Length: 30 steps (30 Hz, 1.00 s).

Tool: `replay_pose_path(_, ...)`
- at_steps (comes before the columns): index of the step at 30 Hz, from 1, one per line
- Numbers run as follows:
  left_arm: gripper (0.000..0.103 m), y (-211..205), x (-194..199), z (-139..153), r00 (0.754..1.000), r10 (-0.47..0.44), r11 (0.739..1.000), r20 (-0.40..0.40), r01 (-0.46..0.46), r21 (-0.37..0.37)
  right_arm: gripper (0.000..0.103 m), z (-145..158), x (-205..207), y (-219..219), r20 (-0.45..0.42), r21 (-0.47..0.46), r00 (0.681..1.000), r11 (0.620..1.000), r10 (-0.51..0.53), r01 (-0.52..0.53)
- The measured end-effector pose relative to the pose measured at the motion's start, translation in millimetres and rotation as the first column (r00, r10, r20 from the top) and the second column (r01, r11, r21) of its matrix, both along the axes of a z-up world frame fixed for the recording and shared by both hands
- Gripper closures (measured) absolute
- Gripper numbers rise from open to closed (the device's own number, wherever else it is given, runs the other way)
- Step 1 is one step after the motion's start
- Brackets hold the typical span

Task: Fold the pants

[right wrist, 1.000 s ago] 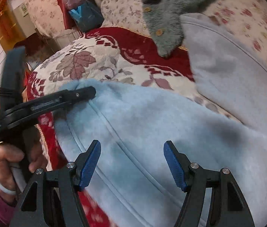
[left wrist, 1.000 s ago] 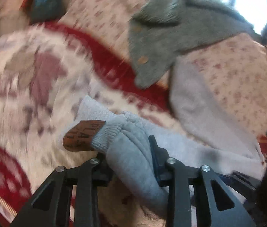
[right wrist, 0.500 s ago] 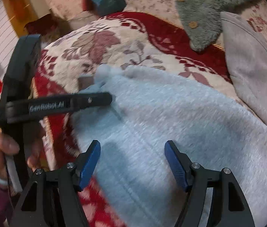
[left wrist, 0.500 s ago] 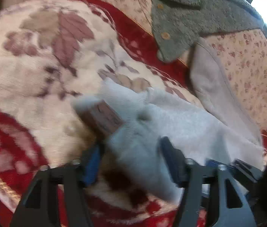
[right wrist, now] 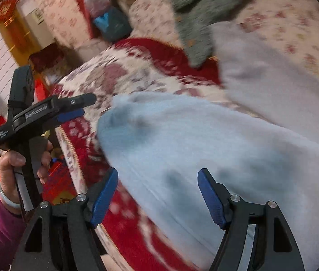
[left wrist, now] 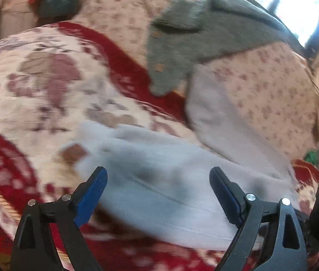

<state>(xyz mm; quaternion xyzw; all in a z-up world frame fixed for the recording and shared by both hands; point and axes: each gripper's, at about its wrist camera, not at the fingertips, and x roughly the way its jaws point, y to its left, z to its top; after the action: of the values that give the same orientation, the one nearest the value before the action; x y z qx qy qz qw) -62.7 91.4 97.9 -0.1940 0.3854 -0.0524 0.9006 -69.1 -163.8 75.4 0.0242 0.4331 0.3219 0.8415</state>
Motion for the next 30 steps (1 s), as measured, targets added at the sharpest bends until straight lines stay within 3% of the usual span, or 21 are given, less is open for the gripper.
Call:
replay_pose_path(8, 0.012, -87.1, 28.7, -1.9, 0.989, -0.145, 0.989, -0.020, 0.145, -0.016, 0.021, 14.3, -0.5, -114.1, 0.026, -0.039, 0.974, 0.974, -0.224, 0.225)
replay_pose_path(14, 0.012, -112.1, 66.4, 1.5, 0.985, -0.171, 0.984, -0.016, 0.170, -0.044, 0.020, 25.6, 25.7, -179.9, 0.068, -0.117, 0.943, 0.936, -0.325, 0.331)
replay_pose_path(22, 0.012, -101.5, 147.5, 7.2, 0.993, -0.114, 0.988, -0.043, 0.108, -0.107, 0.020, 38.0, 82.4, -228.9, 0.150, -0.205, 0.933, 0.913, -0.327, 0.352)
replay_pose_path(26, 0.012, -91.6, 190.7, 8.2, 0.995, -0.089, 0.987, -0.054, 0.080, -0.142, 0.018, 39.3, 120.4, -243.2, 0.210, -0.278, 0.946, 0.913, -0.246, 0.299)
replay_pose_path(30, 0.012, -91.9, 227.5, 10.6, 0.994, -0.098, 0.988, -0.056, 0.090, -0.128, 0.015, 28.6, 159.2, -254.4, 0.232, -0.396, 0.956, 0.880, -0.181, 0.263)
